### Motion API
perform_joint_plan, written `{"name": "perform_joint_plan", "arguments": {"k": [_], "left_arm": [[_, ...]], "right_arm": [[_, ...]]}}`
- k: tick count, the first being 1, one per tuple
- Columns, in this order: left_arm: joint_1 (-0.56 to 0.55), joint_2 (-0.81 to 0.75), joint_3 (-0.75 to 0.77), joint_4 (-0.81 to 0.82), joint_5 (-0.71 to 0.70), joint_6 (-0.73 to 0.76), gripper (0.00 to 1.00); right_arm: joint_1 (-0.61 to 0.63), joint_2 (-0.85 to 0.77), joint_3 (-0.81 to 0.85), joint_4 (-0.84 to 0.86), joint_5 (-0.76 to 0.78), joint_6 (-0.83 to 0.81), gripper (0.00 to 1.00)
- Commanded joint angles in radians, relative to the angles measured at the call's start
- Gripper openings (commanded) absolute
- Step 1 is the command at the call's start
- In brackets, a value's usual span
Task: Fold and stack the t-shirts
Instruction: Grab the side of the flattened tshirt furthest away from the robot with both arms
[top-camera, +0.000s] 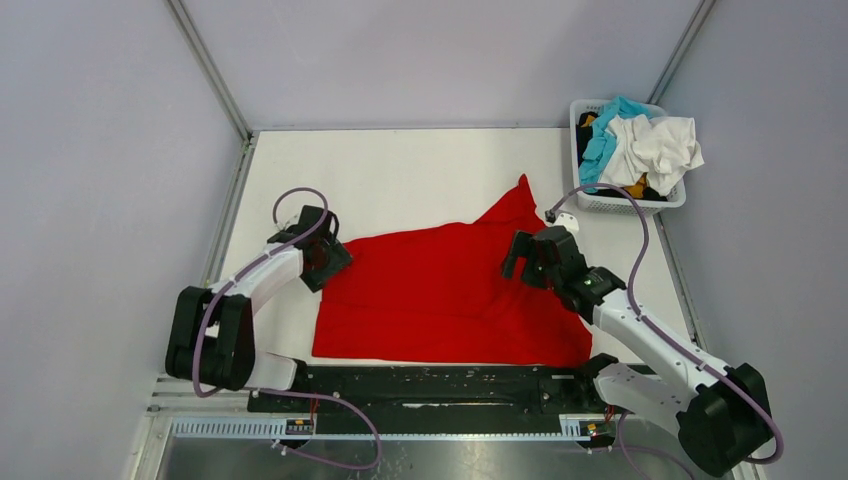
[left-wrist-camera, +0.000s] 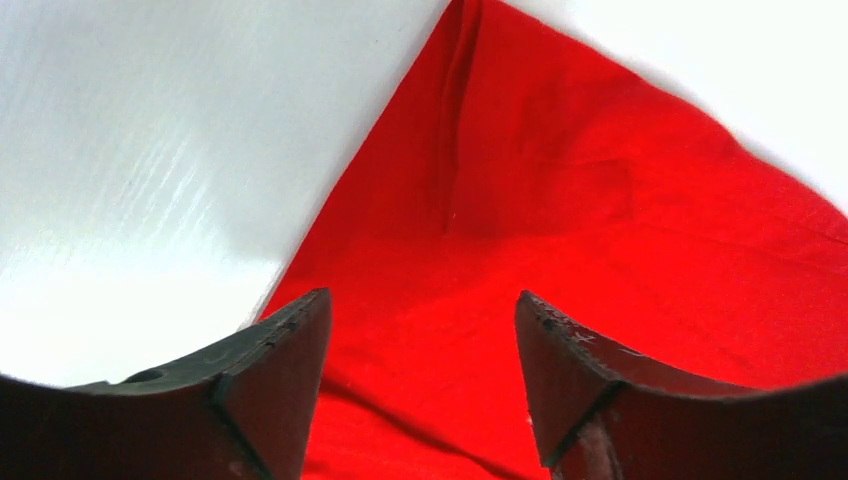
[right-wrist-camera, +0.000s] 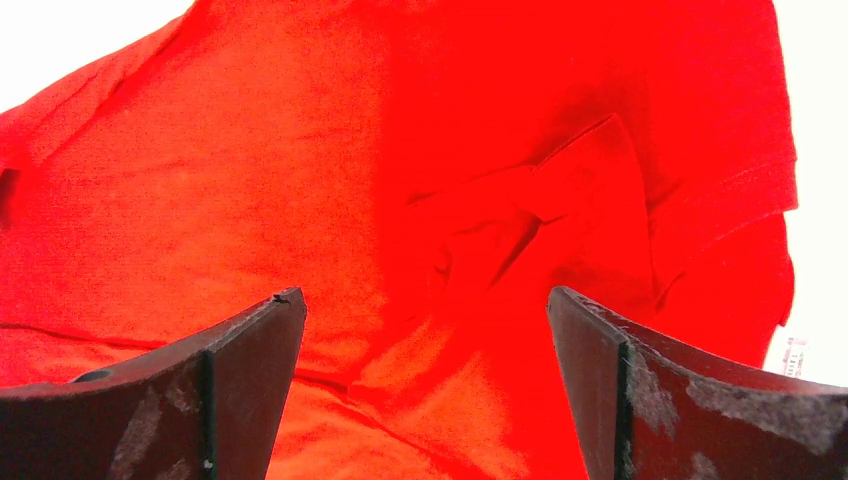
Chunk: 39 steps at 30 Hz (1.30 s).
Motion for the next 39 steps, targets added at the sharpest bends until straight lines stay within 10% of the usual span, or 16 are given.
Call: {"name": "perform_joint_plan", "arguments": {"k": [1, 39], "left_arm": [[0.009, 0.054, 0.052, 0.078, 0.005, 0.010, 0.65], [0.041, 0.212, 0.104, 0.061, 0.022, 0.033, 0.44]], "right_arm": [[-0.014, 0.018, 0.029, 0.030, 0.054, -0.021, 0.99], [-0.174, 0.147, 0.092, 0.034, -0.038, -0.052, 1.00]]}}
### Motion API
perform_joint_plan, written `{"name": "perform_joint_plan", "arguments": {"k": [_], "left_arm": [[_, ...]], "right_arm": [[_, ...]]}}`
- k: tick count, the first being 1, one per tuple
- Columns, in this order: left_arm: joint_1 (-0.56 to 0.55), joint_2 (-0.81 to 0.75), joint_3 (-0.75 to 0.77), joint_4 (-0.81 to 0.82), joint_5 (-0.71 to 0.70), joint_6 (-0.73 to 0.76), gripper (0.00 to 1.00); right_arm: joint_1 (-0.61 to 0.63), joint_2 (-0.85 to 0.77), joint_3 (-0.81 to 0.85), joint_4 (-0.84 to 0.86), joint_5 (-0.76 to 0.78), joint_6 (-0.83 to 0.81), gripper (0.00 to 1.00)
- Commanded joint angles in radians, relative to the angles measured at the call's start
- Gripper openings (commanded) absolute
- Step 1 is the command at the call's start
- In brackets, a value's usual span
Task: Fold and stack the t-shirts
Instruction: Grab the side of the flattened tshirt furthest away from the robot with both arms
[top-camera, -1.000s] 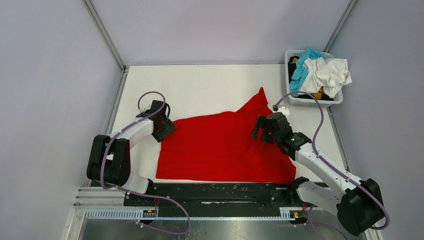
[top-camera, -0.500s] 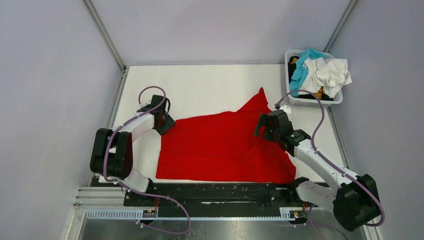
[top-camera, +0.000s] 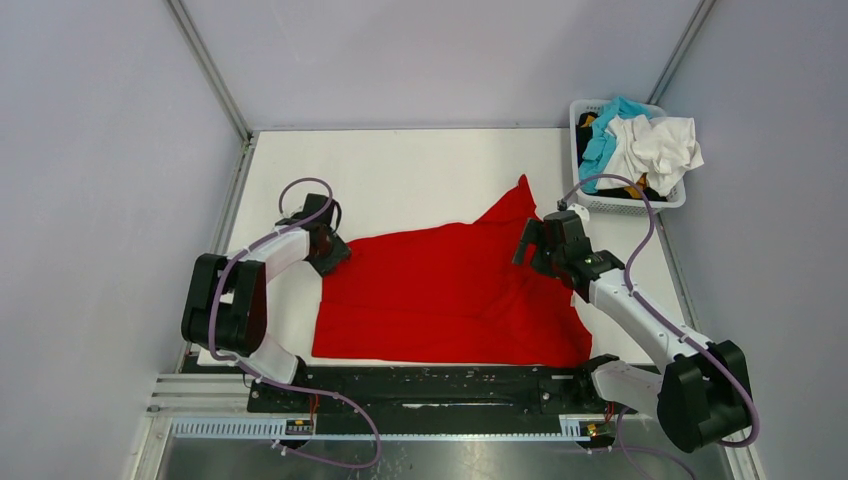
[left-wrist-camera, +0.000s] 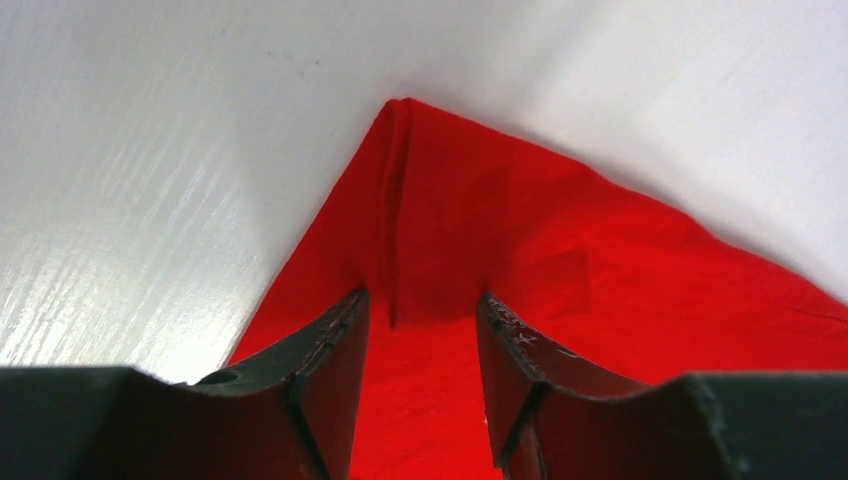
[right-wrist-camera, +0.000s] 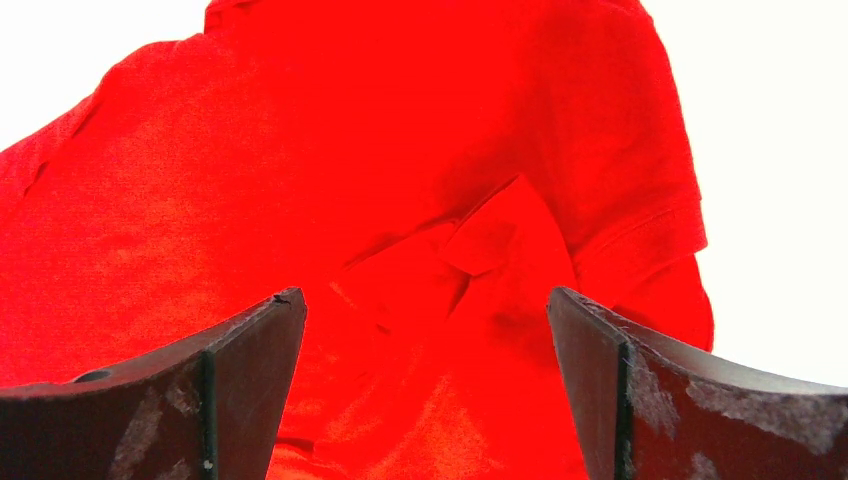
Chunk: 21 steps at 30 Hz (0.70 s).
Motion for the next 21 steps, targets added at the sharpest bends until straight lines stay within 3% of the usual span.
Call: {"name": "perform_joint_plan", "arguments": {"k": [1, 4, 12, 21], "left_arm": [[0.004, 0.001, -0.011, -0.014, -0.015, 0.007, 0.44], [0.004, 0.009, -0.001, -0.012, -0.019, 0.008, 0.43], [0.004, 0.055, 0.058, 0.000, 0.032, 0.017, 0.26], [0.005, 0.032, 0.102, -0.069, -0.011, 0.030, 0.27]], "right_arm": [[-0.013, 0.003, 0.034, 0.022, -0.008, -0.009, 0.99], [-0.018, 0.004, 0.035, 0.022, -0.009, -0.010, 0.99], [-0.024, -0.006, 0.027, 0.022, -0.005, -0.010, 0.99], [-0.030, 0.005, 0.034, 0.022, 0.004, -0.018, 0.99]]}}
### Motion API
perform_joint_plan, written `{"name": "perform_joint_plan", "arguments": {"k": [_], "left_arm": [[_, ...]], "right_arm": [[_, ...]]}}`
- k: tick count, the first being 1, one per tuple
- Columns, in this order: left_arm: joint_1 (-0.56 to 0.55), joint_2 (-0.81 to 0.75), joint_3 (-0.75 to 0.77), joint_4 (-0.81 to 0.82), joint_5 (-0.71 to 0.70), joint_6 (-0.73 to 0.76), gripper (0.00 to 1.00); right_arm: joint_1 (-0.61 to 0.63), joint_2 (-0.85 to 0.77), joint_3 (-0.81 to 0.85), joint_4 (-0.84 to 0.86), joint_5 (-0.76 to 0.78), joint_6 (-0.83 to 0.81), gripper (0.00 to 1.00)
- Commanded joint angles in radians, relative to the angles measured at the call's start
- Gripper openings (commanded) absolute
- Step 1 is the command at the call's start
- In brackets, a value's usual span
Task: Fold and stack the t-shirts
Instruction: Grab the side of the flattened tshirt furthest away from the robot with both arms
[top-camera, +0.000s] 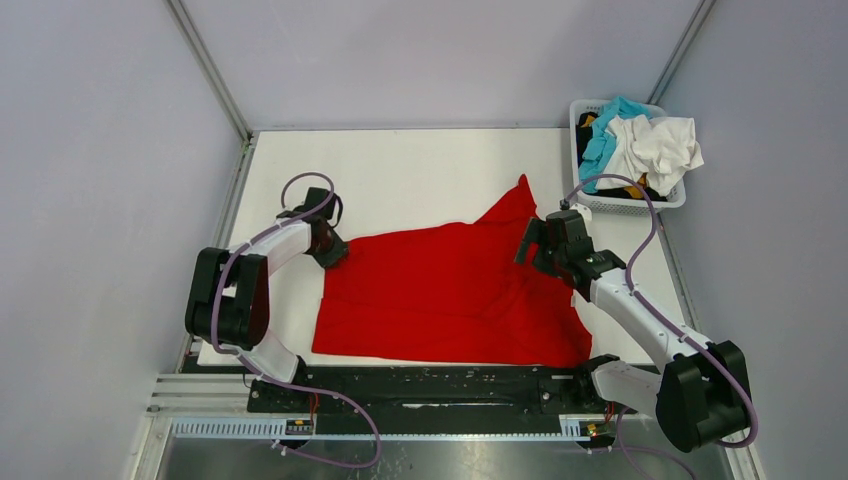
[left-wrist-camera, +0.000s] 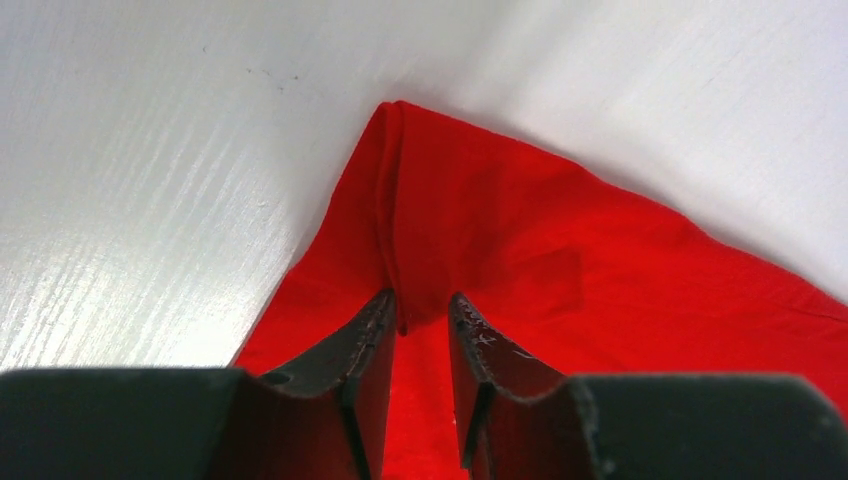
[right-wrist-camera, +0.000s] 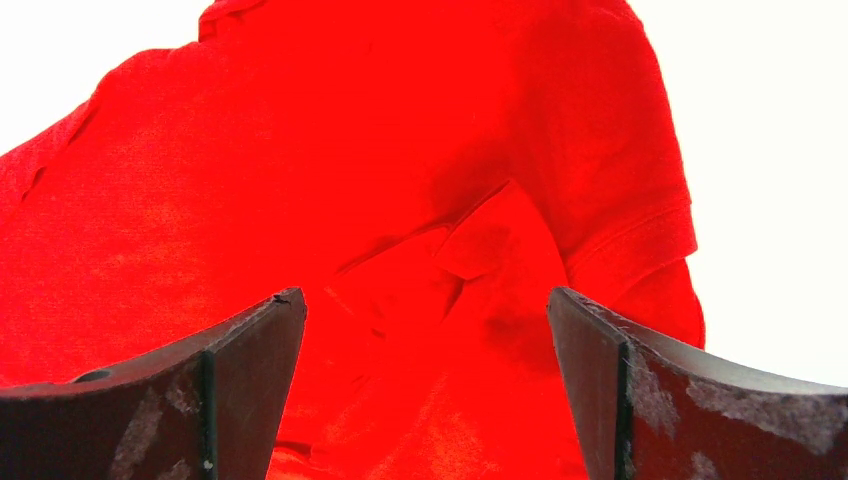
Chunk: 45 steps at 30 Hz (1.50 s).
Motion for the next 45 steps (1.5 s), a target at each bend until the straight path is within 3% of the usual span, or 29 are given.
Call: {"name": "perform_joint_plan", "arguments": {"k": [1, 11, 13, 15, 16, 31, 45], "left_arm": [[0.004, -0.005, 0.054, -0.017, -0.010, 0.015, 0.27], [0.004, 0.061, 0.088, 0.005, 0.025, 0.004, 0.24], [0.005, 0.066, 0.091, 0.010, 0.026, -0.001, 0.17], [0.004, 0.064, 0.094, 0.009, 0.023, -0.007, 0.01], [0.004, 0.063, 0.096, 0.010, 0.023, -0.007, 0.00], [0.009, 0.038, 0.175, -0.053, -0.030, 0.023, 0.00], [0.051, 0.040, 0.252, -0.047, -0.020, 0.035, 0.00]], "right_arm": [[-0.009, 0.004, 0.035, 0.021, 0.011, -0.015, 1.00], [-0.015, 0.001, 0.033, 0.018, 0.020, -0.024, 1.00], [-0.016, 0.004, 0.033, 0.018, 0.024, -0.026, 0.99], [-0.018, 0.012, 0.037, 0.018, 0.024, -0.023, 1.00], [-0.018, 0.016, 0.041, 0.018, 0.023, -0.023, 0.99], [-0.042, 0.143, 0.151, 0.017, 0.027, -0.028, 0.99], [-0.148, 0.704, 0.722, -0.105, -0.073, 0.025, 0.99]]}}
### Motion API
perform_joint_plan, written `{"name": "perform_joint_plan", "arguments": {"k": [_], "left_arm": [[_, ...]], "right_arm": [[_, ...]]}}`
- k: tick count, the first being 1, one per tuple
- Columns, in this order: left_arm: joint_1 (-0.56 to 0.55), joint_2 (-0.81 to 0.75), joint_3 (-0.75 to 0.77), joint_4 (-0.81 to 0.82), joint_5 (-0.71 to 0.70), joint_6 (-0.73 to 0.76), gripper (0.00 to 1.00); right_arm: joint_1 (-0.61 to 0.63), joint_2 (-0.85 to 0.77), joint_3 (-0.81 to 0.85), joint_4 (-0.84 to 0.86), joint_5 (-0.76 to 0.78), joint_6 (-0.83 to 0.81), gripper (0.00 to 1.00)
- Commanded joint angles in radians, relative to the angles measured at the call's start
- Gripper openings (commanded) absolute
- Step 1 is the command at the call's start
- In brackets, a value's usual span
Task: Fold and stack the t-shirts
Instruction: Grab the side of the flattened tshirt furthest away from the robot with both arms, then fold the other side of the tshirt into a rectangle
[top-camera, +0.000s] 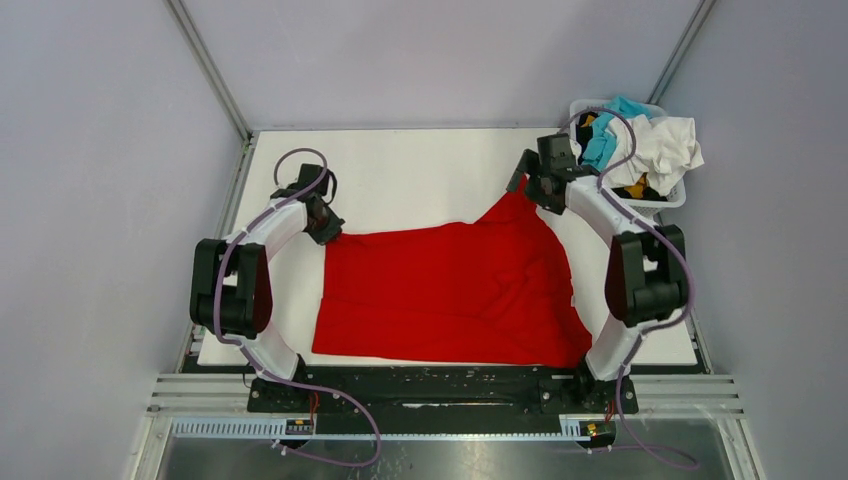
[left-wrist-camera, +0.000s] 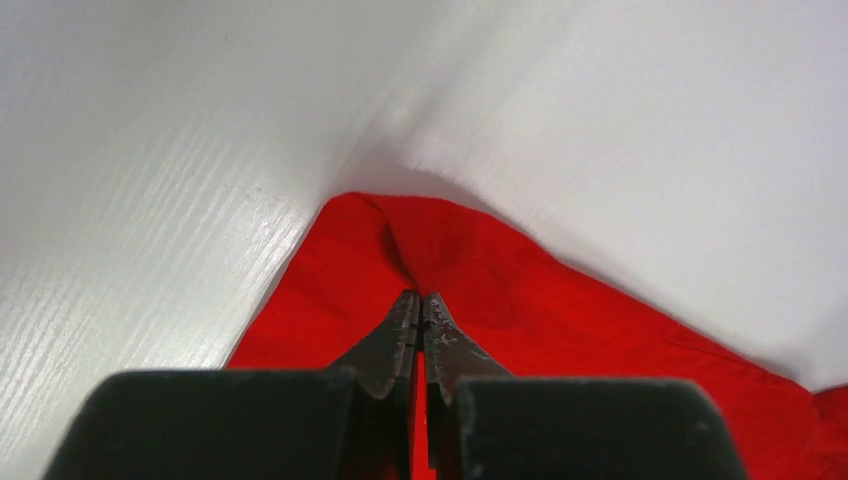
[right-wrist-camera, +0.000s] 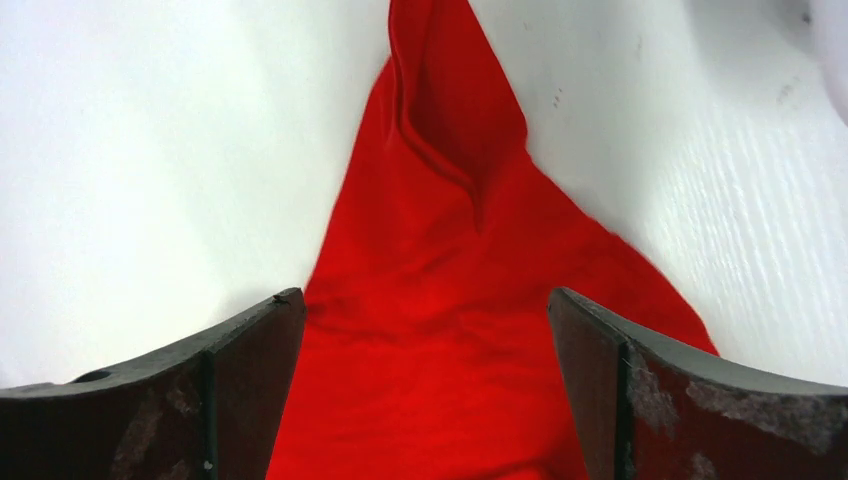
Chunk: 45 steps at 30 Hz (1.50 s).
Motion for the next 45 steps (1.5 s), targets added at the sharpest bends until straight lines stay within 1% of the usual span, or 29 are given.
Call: {"name": "perform_joint_plan", "arguments": {"k": [1, 8, 10, 14, 18, 21, 24, 25, 26, 27, 28, 29, 31, 32, 35, 40, 45], "left_arm": [[0.014, -0.021, 0.065, 0.020, -0.004, 0.018, 0.00], [0.024, -0.013, 0.059, 0.024, 0.014, 0.032, 0.00], [0.024, -0.014, 0.051, 0.030, 0.021, 0.035, 0.00], [0.024, -0.017, 0.041, 0.035, 0.024, 0.036, 0.00], [0.026, -0.016, 0.038, 0.040, 0.034, 0.037, 0.00], [0.025, -0.015, 0.037, 0.043, 0.038, 0.035, 0.00], [0.025, -0.017, 0.034, 0.044, 0.038, 0.031, 0.00], [0.026, -0.016, 0.034, 0.045, 0.037, 0.031, 0.00], [0.025, -0.016, 0.036, 0.045, 0.034, 0.031, 0.00], [0.026, -0.017, 0.036, 0.045, 0.032, 0.031, 0.00], [0.028, -0.017, 0.036, 0.045, 0.032, 0.031, 0.00], [0.029, -0.020, 0.035, 0.044, 0.033, 0.031, 0.00], [0.030, -0.028, 0.034, 0.045, 0.033, 0.030, 0.00], [0.031, -0.034, 0.032, 0.045, 0.033, 0.029, 0.00], [0.032, -0.057, 0.021, 0.045, 0.032, 0.031, 0.00], [0.040, -0.123, -0.027, 0.051, 0.030, 0.034, 0.00], [0.060, -0.186, -0.080, 0.060, 0.048, 0.039, 0.00]], "right_arm": [[-0.024, 0.146, 0.150, -0.050, -0.058, 0.042, 0.99], [-0.036, 0.373, 0.414, -0.066, -0.205, 0.048, 0.99], [-0.043, 0.427, 0.473, -0.089, -0.222, 0.044, 0.98], [-0.050, 0.499, 0.535, -0.121, -0.202, 0.049, 0.96], [-0.050, 0.531, 0.560, -0.159, -0.152, 0.042, 0.94], [-0.050, 0.552, 0.571, -0.156, -0.165, 0.043, 0.89], [-0.050, 0.584, 0.599, -0.167, -0.210, 0.047, 0.75], [-0.050, 0.591, 0.605, -0.169, -0.217, 0.052, 0.67], [-0.050, 0.597, 0.610, -0.175, -0.219, 0.057, 0.58], [-0.049, 0.598, 0.613, -0.183, -0.208, 0.057, 0.41], [-0.050, 0.595, 0.612, -0.191, -0.197, 0.057, 0.31], [-0.050, 0.587, 0.611, -0.200, -0.174, 0.053, 0.17], [-0.050, 0.555, 0.600, -0.219, -0.146, 0.044, 0.02], [-0.050, 0.530, 0.583, -0.220, -0.141, 0.035, 0.00], [-0.050, 0.431, 0.507, -0.212, -0.137, 0.015, 0.00], [-0.050, 0.200, 0.293, -0.190, -0.143, -0.012, 0.00], [-0.050, -0.003, 0.102, -0.206, -0.149, -0.024, 0.00]]}}
